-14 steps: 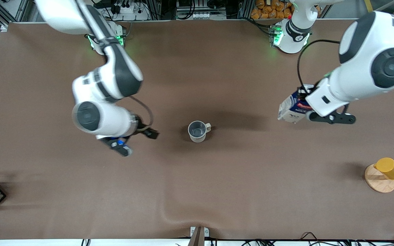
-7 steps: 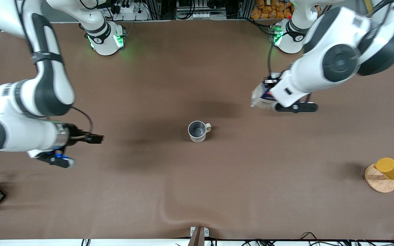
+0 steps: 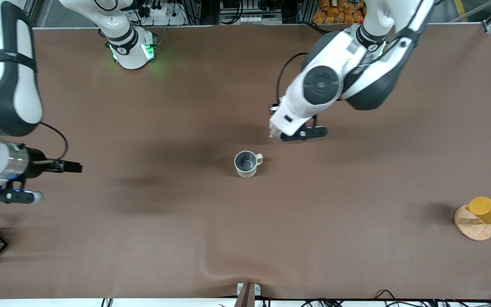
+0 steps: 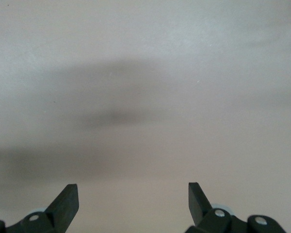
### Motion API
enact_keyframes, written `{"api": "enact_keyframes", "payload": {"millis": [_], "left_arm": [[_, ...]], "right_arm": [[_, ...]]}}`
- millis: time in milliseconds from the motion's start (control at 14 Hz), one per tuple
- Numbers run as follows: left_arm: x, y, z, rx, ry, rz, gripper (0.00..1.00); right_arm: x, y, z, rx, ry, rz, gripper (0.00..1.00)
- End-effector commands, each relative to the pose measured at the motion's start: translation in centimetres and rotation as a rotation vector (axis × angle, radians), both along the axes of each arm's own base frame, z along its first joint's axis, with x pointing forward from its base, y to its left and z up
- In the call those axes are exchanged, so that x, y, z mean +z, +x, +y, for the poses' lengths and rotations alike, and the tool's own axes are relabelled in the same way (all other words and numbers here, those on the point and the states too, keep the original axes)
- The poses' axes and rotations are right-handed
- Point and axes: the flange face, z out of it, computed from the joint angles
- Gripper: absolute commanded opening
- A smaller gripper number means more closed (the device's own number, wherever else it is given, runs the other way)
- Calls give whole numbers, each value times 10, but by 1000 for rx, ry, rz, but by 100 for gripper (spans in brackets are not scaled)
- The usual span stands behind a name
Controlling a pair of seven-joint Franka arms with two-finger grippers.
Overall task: Place milk next to cup
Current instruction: 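Lower the milk carton beside the mug with the left gripper and open it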
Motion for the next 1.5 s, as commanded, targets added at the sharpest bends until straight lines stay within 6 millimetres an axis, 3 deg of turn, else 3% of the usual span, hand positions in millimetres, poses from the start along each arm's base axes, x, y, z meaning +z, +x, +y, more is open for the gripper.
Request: {"api": "enact_keyframes", "payload": {"millis": [0,143,429,571,714,857,1071,1286,1429], "left_arm": [[-16,5,-49,42,-4,-21,24],[-32,3,-71,25,-1,-35,24],[-54,-6,-93,-27,20,-98,24],[-63,-4,-97,-27,18,-115,24],[-69,-2,-99,-23,13,-118,25],[-72,-3,-98,-61,7,-114,26],[-81,-2,-97,-75,18,-112,32],[-92,-6,-101,-81,26,-99,44],[-97,-7,-103,-83,26,-99,64]], "right_arm": [[5,-8,-37,27,37,-16,100],[26,-14,-45,18,59,-51,100],[130,-50,-37,9,100,-208,100],[167,-77,-28,23,107,-231,100],[188,-95,-4,43,111,-233,100],[168,-99,20,-2,104,-225,100],[153,-107,24,-3,98,-248,100],[147,-104,24,-2,96,-241,100],[146,-102,20,4,93,-243,100]]}}
